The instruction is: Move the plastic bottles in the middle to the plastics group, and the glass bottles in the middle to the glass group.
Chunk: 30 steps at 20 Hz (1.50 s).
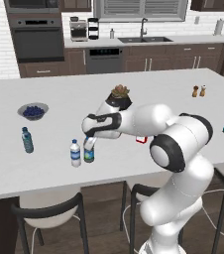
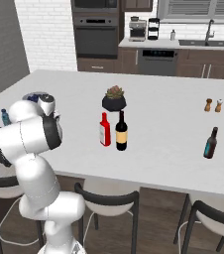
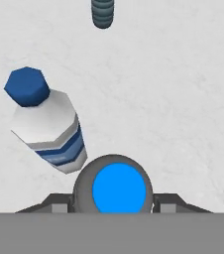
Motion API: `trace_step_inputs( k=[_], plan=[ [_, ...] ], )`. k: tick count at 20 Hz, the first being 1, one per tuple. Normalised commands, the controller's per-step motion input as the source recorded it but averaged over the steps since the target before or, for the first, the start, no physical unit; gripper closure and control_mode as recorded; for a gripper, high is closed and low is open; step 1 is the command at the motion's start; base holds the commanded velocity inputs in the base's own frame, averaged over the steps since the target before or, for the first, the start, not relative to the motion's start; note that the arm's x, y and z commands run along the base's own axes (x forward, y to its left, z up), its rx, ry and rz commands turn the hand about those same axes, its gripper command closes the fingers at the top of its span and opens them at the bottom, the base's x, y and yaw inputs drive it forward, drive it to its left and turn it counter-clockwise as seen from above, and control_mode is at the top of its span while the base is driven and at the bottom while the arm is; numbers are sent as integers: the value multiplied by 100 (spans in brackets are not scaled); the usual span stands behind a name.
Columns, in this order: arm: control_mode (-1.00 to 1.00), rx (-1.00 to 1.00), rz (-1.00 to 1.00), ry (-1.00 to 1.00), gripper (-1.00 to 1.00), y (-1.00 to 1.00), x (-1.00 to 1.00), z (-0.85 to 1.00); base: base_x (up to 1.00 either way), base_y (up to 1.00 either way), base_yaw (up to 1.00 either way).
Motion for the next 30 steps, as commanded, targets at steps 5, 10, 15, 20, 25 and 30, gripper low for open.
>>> trace_step_inputs(
  k=[5,10,15,20,25,30],
  plan=[
    [-100,-2,6,0,100,0,0,0,0,0,0],
    [-100,-3,7,0,100,4,0,-19,0,0,0],
    [-100,-2,6,-2,100,5,0,-32,0,0,0],
    [-100,0,1,-1,-100,8,-1,0,0,0,0],
    [-100,-2,0,-1,-100,1,-2,3,0,0,0],
    [-100,0,0,-1,-100,0,-6,5,0,0,0]
  ],
)
